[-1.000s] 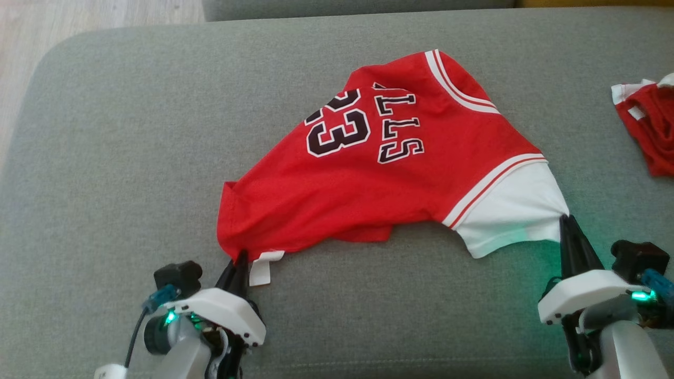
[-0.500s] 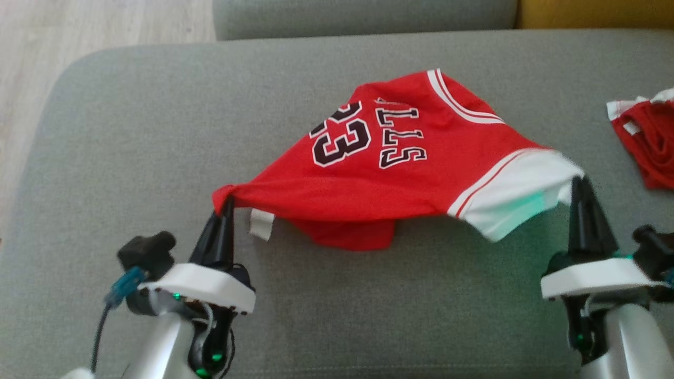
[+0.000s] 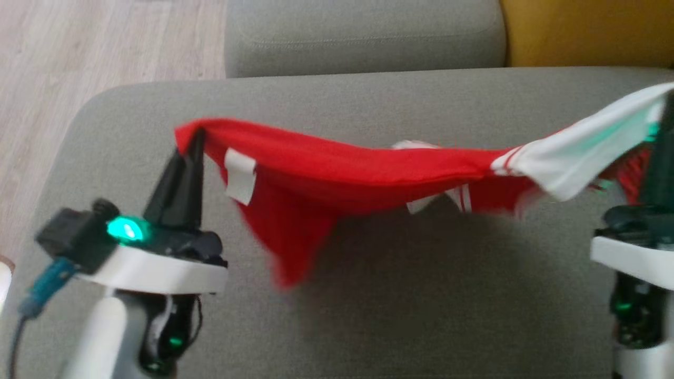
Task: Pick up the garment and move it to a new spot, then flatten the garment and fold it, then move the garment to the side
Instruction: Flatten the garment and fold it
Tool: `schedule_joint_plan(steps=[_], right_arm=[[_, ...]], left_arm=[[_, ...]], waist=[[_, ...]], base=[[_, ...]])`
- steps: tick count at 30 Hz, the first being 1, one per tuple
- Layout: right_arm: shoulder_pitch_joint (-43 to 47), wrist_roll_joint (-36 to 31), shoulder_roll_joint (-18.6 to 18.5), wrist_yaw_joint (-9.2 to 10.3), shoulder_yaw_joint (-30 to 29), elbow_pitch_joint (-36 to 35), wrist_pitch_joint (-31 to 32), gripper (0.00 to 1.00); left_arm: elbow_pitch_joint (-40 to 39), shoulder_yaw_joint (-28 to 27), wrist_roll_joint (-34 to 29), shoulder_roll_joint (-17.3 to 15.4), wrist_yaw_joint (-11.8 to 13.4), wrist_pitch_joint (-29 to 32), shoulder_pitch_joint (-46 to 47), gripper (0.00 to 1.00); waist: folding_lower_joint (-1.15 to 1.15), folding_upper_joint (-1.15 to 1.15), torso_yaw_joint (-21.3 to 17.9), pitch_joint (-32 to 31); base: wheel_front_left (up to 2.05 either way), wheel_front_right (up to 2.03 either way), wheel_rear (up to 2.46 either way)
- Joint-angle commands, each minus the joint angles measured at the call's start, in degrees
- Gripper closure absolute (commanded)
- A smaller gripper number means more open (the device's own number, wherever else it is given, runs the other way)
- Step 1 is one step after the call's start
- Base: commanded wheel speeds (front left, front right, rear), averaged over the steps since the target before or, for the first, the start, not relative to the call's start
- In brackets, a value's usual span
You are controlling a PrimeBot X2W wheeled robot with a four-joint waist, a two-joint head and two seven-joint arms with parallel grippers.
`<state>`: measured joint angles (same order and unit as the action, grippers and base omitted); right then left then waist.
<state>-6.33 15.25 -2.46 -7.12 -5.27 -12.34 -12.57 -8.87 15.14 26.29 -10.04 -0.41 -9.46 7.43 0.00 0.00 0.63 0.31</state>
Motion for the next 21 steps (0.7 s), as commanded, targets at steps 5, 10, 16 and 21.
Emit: schedule_joint_plan(steps=[5,10,16,21], right_arm=[[-3.9,0.1,-0.4,-0.36,-0.9,-12.9,1.2,1.00],[-5.6,-0.3,-0.4,-0.36,-1.9,-18.7,2.9,1.00],[-9.3,-1.6,-0.4,-0.36,-1.6,-19.3,7.6,1.00],[-17.1,1.0,-0.4,-0.36,1.1,-10.8,10.0,1.00]], left_arm=[[-13.5,-3.0,-2.4,-4.3,0.7,5.0,7.9,1.00],[-18.9,-3.0,-2.9,-5.8,0.6,8.8,11.8,1.00],[-16.1,-3.3,-0.8,-7.2,-0.7,13.3,17.4,1.00],[-6.1,-3.8,1.0,-8.1,-2.8,14.3,24.3,1.00]], waist=[[0.00,0.00,-0.9,-0.5],[0.00,0.00,-1.4,0.7],[0.00,0.00,-1.8,4.9],[0.00,0.00,-2.3,10.6]], base=[[0.00,0.00,0.00],[0.00,0.00,0.00],[0.00,0.00,0.00],[0.00,0.00,0.00]])
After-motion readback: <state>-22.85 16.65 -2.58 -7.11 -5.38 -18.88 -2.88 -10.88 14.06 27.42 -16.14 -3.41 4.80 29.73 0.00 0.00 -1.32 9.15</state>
